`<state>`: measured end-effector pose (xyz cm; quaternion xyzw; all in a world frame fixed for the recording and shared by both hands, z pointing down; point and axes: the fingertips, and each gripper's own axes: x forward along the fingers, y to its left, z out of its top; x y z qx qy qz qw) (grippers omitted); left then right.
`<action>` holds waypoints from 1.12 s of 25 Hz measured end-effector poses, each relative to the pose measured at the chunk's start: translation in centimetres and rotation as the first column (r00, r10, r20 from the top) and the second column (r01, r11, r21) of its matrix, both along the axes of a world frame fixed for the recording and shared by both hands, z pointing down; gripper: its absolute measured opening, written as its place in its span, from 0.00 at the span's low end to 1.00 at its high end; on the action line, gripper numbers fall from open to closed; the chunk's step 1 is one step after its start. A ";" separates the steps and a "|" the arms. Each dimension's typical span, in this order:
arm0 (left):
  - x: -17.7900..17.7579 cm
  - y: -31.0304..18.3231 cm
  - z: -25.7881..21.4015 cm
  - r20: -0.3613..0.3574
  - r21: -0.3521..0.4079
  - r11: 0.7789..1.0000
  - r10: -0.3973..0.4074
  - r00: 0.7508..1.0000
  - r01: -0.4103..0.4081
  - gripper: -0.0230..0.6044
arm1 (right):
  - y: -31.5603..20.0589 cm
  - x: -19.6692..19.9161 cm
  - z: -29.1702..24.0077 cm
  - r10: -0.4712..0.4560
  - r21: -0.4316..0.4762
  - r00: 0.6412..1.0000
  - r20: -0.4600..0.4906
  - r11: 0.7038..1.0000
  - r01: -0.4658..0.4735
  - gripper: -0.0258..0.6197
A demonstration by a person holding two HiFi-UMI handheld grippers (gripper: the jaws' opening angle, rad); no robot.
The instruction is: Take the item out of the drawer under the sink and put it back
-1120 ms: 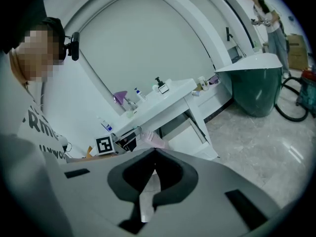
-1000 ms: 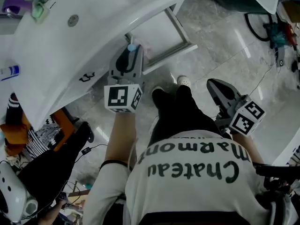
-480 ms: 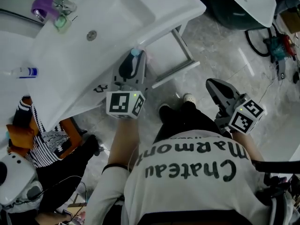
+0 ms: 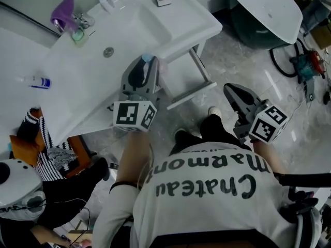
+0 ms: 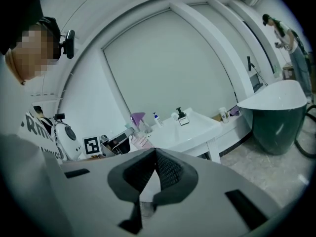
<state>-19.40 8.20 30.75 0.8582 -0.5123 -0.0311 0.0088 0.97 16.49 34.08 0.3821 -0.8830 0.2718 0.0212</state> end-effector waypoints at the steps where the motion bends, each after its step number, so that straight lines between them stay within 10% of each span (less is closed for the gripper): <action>1: 0.1 -0.1 -0.3 -0.001 0.001 1.000 -0.005 1.000 0.005 0.21 | -0.5 0.2 -0.4 -0.003 0.008 1.000 0.000 1.000 0.003 0.06; 28: 7.4 -4.8 -8.0 0.005 0.096 0.989 -0.117 0.993 0.116 0.21 | -11.1 10.3 -7.9 -0.066 0.200 0.997 0.030 0.978 0.058 0.06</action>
